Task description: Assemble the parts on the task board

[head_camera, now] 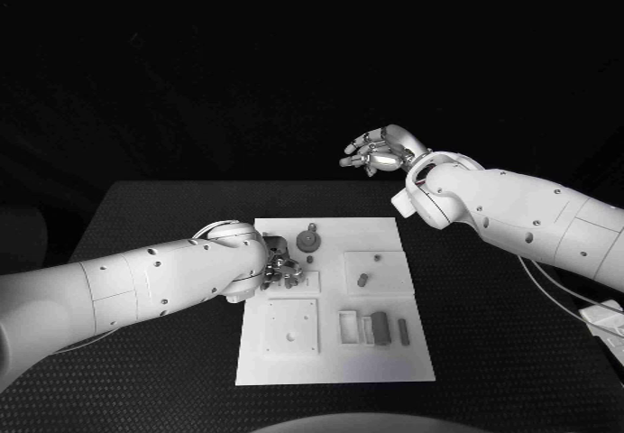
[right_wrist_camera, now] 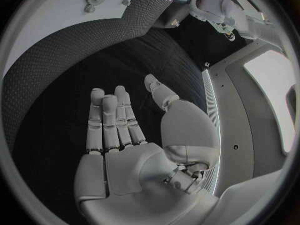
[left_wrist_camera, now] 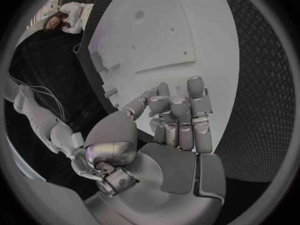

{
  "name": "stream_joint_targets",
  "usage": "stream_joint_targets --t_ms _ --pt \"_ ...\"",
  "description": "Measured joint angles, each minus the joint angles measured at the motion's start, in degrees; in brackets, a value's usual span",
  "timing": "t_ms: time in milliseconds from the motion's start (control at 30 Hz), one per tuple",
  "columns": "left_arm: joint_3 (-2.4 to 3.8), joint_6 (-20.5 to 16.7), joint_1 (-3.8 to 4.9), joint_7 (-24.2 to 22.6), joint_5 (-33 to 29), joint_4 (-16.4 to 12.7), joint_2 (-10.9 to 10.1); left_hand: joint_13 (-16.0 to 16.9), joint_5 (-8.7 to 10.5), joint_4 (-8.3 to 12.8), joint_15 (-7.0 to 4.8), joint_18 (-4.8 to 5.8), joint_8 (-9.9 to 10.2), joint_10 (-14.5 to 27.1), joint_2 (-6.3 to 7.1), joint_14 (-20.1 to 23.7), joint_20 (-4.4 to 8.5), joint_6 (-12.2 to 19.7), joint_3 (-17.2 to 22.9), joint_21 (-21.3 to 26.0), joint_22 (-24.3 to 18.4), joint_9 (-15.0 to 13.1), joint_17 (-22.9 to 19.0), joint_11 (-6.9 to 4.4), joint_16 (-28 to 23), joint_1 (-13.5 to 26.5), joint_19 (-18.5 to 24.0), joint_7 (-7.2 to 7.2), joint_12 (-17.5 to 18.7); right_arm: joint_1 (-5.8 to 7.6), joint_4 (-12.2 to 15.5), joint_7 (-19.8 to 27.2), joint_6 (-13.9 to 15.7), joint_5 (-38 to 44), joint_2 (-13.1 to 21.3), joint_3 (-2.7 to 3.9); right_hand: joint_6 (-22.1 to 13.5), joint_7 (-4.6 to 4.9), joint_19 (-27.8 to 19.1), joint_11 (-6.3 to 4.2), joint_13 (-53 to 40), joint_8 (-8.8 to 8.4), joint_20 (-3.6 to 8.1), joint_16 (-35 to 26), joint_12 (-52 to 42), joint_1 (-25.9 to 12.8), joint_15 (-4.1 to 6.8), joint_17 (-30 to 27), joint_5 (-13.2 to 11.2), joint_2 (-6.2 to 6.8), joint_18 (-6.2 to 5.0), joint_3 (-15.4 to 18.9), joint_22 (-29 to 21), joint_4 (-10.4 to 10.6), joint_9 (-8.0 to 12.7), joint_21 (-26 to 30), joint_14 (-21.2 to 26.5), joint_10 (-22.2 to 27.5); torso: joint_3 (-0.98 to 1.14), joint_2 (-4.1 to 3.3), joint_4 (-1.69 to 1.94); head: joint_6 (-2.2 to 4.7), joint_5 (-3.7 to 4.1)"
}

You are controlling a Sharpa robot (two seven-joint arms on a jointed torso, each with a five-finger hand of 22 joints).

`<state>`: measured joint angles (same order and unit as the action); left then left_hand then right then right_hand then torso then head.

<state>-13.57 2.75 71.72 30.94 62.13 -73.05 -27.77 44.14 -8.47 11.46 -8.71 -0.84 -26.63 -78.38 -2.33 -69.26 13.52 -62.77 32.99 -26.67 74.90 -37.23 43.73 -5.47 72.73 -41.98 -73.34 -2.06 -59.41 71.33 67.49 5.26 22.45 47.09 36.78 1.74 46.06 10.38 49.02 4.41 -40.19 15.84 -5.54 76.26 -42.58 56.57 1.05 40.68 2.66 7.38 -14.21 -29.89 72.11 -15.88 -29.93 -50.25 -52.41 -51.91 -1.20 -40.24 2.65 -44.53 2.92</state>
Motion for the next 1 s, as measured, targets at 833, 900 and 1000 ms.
stream_joint_targets --t_ms 833,900,1000 --pt "-0.11 0.0 -0.22 0.0 0.5 0.3 0.0 -0.5 4.76 -1.9 0.09 0.0 -0.1 2.4 3.47 0.3 -0.01 -5.6 -1.6 0.0 0.0 0.2 -1.3 -1.6 0.9 0.8 0.0 2.77 -0.5 -0.24 -0.1 0.0 -0.1 0.0 -0.1 0.0 0.3 0.06 0.0 0.0 0.1 0.0 0.0 0.0 0.0 0.0 -0.02 0.0 0.0 0.0 0.0 0.0 0.0 0.0 0.0 0.0 0.0 0.0 0.0 -0.01 -0.01 -0.21 0.05" --pt "-0.11 0.0 -0.23 0.0 0.5 0.3 0.0 -0.6 3.75 -1.3 0.09 0.0 -0.1 2.4 3.12 0.3 0.12 -5.6 -3.0 0.0 0.0 0.2 -1.5 -1.6 0.9 1.1 0.2 2.77 -0.7 -0.25 -0.1 0.0 -0.1 0.0 -0.1 0.0 0.3 0.05 0.0 0.0 0.2 0.0 0.0 0.0 0.0 0.0 -0.02 0.0 0.0 0.0 0.0 0.2 0.0 -0.2 0.0 0.0 0.0 0.0 0.0 0.0 -0.01 -0.21 0.05" --pt "-0.09 -0.1 -0.23 -0.1 0.5 0.3 -0.1 -0.7 4.59 -1.2 0.09 -0.01 -0.3 2.5 3.6 0.3 0.22 -5.6 -4.2 0.3 0.0 0.2 -1.7 -1.7 1.1 2.0 0.3 2.77 -0.7 -0.26 -0.2 0.0 -0.1 0.0 0.0 0.0 0.3 0.05 0.0 0.0 0.2 0.0 0.0 0.0 0.0 0.0 -0.02 0.0 0.0 0.0 0.01 0.2 0.0 -0.2 0.0 0.0 0.0 0.0 0.0 0.01 0.0 -0.21 0.05"
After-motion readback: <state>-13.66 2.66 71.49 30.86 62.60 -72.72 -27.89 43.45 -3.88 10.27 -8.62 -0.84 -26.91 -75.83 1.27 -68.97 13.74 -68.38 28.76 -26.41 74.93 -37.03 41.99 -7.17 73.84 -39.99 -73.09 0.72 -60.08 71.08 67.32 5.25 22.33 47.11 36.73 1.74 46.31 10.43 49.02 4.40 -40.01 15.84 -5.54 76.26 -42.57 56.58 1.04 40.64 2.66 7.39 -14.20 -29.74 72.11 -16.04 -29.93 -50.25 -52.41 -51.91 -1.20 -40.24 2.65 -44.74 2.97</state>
